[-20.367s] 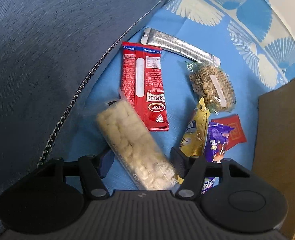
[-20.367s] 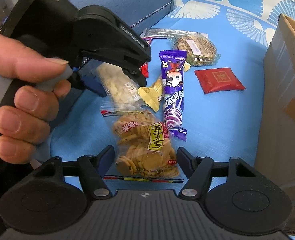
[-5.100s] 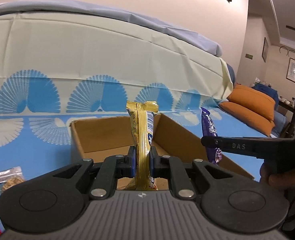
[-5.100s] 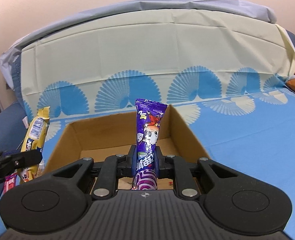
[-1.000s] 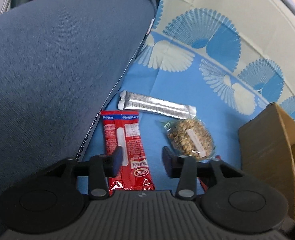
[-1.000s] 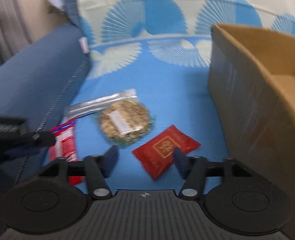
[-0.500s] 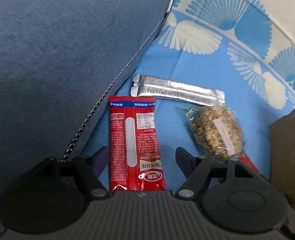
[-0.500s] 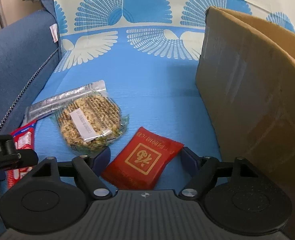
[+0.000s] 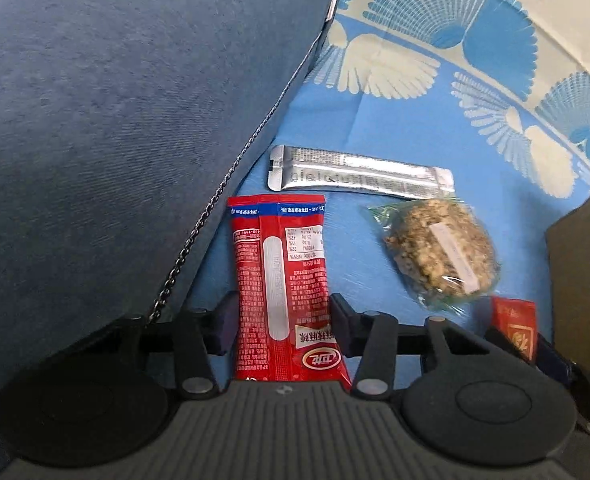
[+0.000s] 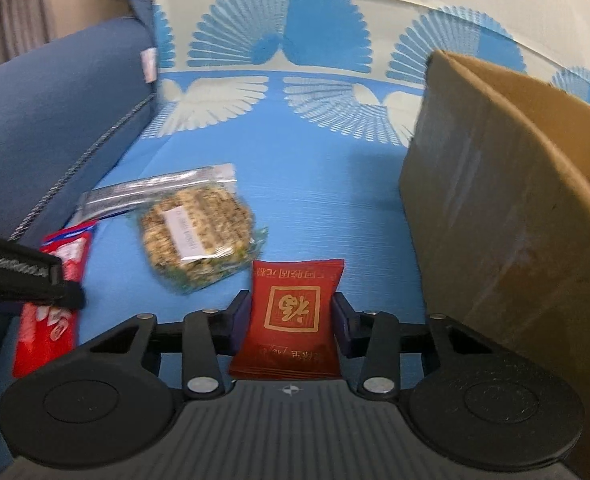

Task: Organize snacks
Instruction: 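Grasp the red square packet with right gripper while left grasps red wafer bag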

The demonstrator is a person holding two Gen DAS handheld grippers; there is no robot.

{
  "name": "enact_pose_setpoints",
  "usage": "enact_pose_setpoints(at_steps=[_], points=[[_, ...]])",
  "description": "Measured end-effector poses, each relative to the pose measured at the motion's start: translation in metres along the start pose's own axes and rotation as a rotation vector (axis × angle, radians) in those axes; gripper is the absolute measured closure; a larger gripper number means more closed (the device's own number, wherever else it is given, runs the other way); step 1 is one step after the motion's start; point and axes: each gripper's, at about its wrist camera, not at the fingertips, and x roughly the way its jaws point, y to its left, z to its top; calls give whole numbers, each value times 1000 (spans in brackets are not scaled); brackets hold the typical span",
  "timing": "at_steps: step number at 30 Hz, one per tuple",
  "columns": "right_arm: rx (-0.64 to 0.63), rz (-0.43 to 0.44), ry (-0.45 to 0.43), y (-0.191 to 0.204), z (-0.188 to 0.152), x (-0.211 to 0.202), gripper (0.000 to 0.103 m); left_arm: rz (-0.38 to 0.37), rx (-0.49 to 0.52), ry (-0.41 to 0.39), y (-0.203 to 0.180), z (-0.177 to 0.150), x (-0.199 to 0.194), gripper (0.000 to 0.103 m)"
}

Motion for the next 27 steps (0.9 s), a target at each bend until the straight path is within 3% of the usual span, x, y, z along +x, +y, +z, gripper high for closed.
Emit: enact_pose_setpoints(at_steps=[8,12,15,19,27], points=[[-123,160,76,13,3,-65,59,-126,89,-36,-10,-12,-36,51],[-225,240,74,12,-7,-111,59,-240,135,25,-12,-18,-49,51],[-244,255,78,5,-20,-130,59,-221,204,40,-18,-27,-51,51],[-200,288,144,4,-40,-125,59,-229,170,147,-11,-36,-37,51],[-190,268,243,5,-46,-102,58,-190,184,204,-6,-35,-21,49]])
